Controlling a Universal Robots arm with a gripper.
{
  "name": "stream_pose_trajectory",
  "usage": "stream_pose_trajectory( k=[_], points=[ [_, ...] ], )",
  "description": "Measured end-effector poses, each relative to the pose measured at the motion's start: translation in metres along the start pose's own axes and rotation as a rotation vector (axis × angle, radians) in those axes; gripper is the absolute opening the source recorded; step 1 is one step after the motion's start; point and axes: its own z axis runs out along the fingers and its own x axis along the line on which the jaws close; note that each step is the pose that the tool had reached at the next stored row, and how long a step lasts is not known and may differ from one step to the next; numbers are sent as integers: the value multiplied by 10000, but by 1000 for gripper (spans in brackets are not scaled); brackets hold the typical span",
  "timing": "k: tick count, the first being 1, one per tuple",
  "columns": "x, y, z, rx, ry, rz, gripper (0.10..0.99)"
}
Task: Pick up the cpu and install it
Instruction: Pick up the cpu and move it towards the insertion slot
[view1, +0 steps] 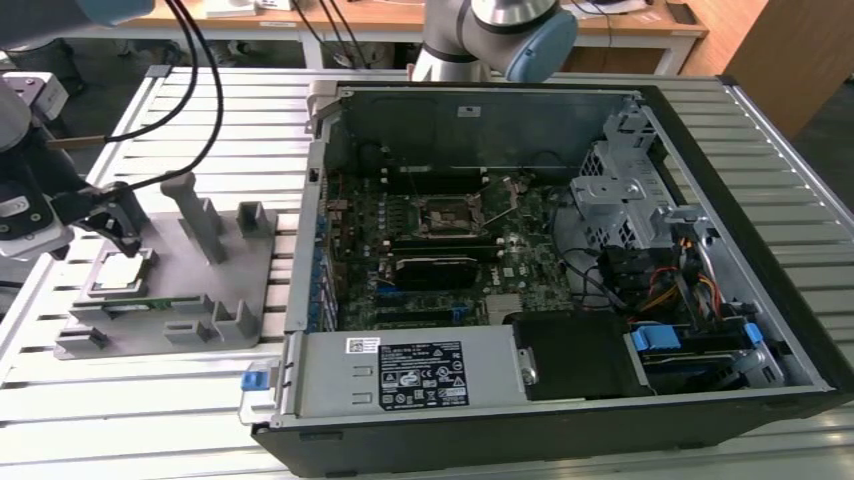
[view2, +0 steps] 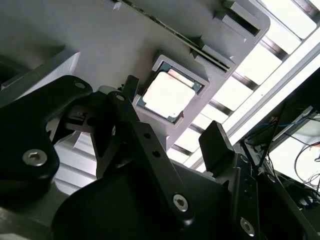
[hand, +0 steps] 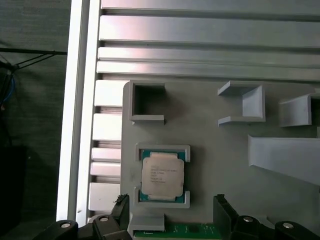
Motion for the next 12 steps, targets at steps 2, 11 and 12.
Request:
stream_pose_trajectory(
  k=[2, 11, 12],
  points=[
    [3, 2, 17, 0, -1, 16, 761],
    [6, 3, 68, 4, -4, 38, 761],
    [6, 2, 73, 6, -3, 40, 761]
  ],
)
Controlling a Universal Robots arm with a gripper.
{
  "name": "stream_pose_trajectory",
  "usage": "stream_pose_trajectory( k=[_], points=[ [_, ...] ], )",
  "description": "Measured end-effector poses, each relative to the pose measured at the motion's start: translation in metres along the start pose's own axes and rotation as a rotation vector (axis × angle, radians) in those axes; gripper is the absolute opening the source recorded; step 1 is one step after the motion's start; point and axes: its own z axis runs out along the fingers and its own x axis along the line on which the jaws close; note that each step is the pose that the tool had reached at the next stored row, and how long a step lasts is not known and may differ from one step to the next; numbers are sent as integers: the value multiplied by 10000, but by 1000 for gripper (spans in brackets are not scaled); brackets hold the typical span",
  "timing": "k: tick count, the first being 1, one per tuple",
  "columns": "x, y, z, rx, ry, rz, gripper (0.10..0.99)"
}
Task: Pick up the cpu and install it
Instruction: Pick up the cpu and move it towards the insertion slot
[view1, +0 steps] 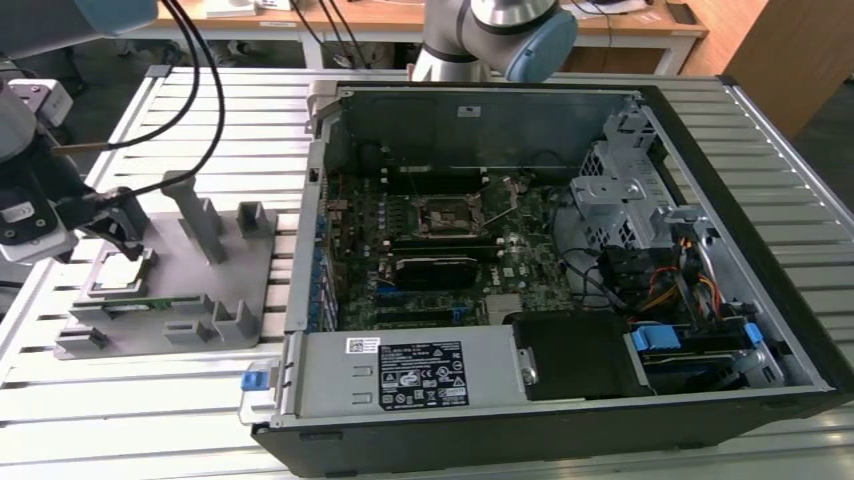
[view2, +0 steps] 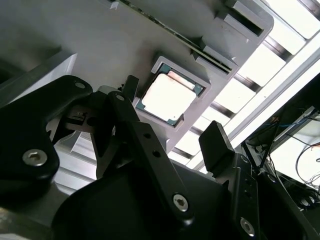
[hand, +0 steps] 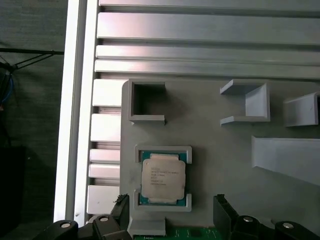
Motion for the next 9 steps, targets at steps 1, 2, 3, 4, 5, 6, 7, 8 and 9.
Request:
stream_pose_trajectory(
  k=[1, 2, 3, 4, 5, 6, 7, 8, 9],
  points=[
    [0, 0, 6, 2, 0, 2, 761],
    [0, 0, 12, 5, 0, 6, 761],
    [0, -1, 17, 7, 1, 12, 761],
    [0, -1, 22, 8, -1, 18, 761],
    [0, -1, 28, 10, -1, 25, 761],
    [0, -1, 32, 10, -2, 30, 761],
    [0, -2, 37, 11, -2, 35, 761],
    [0, -2, 41, 12, -2, 39, 761],
    [0, -2, 46, 12, -3, 42, 761]
  ],
)
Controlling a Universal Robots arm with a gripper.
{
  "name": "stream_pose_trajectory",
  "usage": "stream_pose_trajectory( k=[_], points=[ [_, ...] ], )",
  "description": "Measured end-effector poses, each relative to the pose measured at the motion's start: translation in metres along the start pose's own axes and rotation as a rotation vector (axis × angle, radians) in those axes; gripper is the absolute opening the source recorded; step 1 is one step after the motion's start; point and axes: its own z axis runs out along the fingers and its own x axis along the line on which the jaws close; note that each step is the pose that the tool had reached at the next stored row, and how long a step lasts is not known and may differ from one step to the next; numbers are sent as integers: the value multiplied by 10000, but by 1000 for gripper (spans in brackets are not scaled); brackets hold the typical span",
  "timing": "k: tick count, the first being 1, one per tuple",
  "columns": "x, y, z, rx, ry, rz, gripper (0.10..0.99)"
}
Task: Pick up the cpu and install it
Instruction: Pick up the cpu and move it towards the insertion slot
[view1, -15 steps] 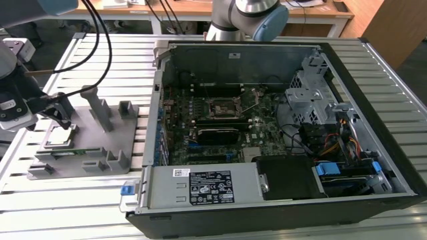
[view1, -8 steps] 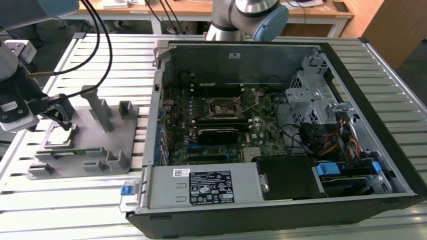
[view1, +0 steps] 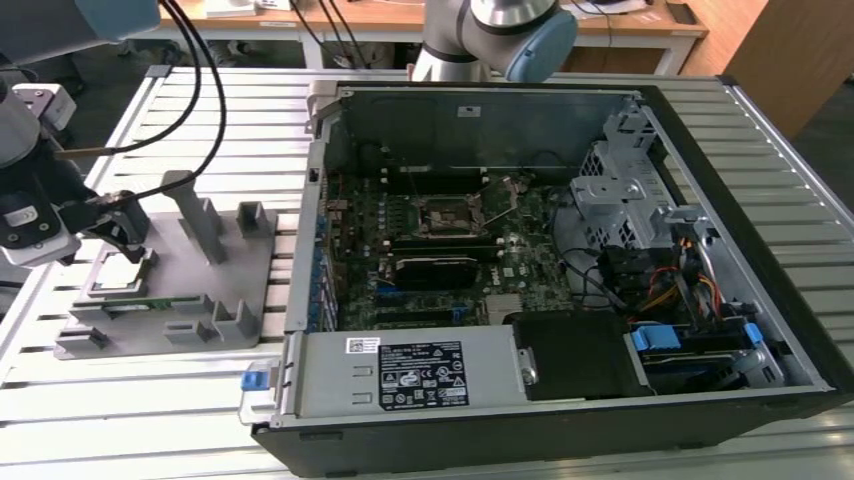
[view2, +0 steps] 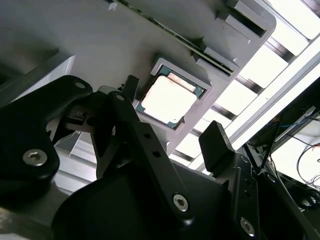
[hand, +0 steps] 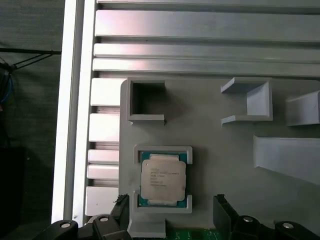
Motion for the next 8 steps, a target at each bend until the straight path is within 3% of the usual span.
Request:
stream_pose_trajectory(
  k=[8],
  points=[
    [1, 22, 64, 40, -2, 37, 761]
  ],
)
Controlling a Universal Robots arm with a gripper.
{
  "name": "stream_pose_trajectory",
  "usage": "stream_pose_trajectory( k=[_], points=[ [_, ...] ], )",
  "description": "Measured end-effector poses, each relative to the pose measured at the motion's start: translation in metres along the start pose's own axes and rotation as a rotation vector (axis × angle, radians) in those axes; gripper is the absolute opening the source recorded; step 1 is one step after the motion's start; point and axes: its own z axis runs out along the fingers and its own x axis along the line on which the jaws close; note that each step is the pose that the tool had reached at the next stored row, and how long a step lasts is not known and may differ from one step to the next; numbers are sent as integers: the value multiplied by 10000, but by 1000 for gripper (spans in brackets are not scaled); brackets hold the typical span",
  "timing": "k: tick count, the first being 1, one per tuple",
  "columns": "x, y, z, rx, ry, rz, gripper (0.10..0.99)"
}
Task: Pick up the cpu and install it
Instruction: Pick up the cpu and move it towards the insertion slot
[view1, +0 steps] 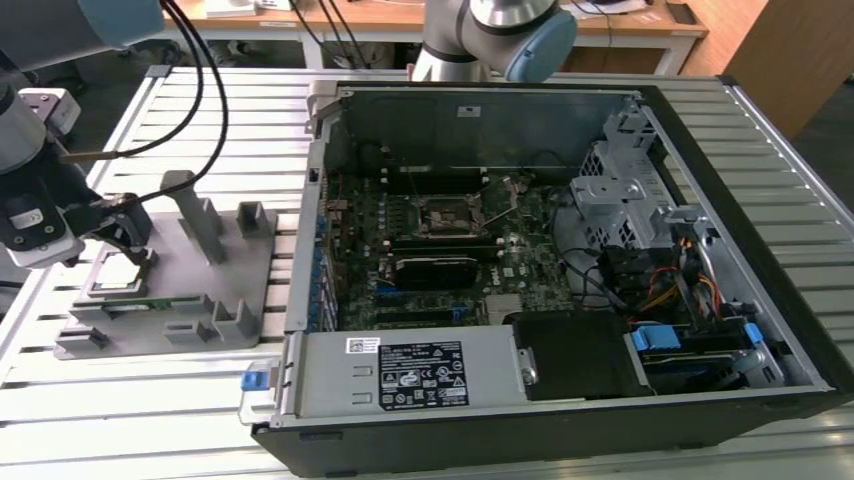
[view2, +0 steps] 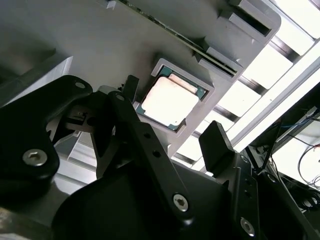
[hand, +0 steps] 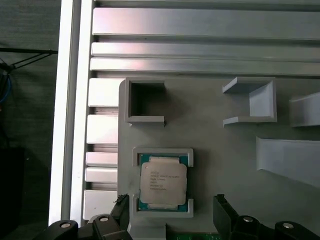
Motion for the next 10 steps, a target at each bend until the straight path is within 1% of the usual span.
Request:
stream_pose_trajectory(
  k=[10],
  points=[
    [9, 24, 76, 11, -4, 52, 761]
  ],
)
